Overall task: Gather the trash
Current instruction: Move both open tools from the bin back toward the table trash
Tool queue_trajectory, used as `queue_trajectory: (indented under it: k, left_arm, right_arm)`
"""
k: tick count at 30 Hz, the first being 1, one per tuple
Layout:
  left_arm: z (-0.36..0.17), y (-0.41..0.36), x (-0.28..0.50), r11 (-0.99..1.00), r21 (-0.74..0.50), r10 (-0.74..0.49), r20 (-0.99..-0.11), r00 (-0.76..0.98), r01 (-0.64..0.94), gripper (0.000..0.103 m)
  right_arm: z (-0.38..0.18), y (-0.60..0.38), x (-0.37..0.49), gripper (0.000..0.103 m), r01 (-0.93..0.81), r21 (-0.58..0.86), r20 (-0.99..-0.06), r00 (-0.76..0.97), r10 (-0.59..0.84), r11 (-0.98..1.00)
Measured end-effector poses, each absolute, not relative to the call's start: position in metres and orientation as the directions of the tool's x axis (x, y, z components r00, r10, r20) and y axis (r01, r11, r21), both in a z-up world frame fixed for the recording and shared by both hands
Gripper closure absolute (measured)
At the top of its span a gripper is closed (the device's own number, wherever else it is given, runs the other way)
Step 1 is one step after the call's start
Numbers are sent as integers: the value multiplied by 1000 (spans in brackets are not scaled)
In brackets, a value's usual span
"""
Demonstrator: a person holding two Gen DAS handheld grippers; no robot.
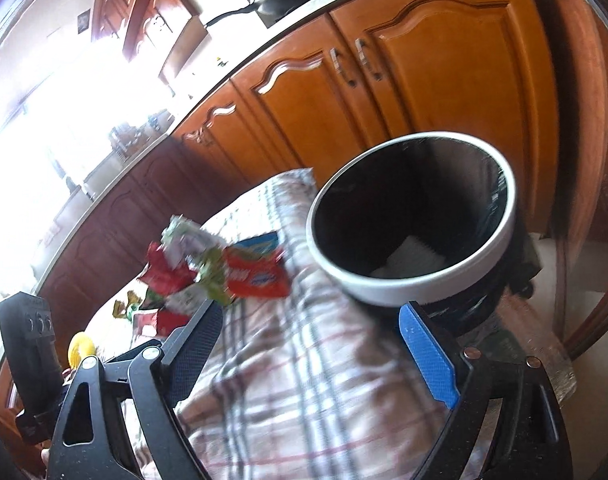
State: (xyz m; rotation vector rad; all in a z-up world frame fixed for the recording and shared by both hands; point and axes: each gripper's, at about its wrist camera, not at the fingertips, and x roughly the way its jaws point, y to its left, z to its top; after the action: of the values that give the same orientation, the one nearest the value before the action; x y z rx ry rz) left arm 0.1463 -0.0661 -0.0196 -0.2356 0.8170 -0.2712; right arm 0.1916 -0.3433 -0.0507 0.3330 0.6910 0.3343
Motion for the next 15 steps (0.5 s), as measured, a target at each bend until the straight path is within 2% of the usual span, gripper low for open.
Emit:
queue_trajectory:
  k: [15]
  left_arm:
    - [-26, 12, 127, 948, -318, -234, -678, 697, 9, 29]
  right_arm:
    - [-56, -274, 198, 12, -278, 333, -595, 679, 429, 901]
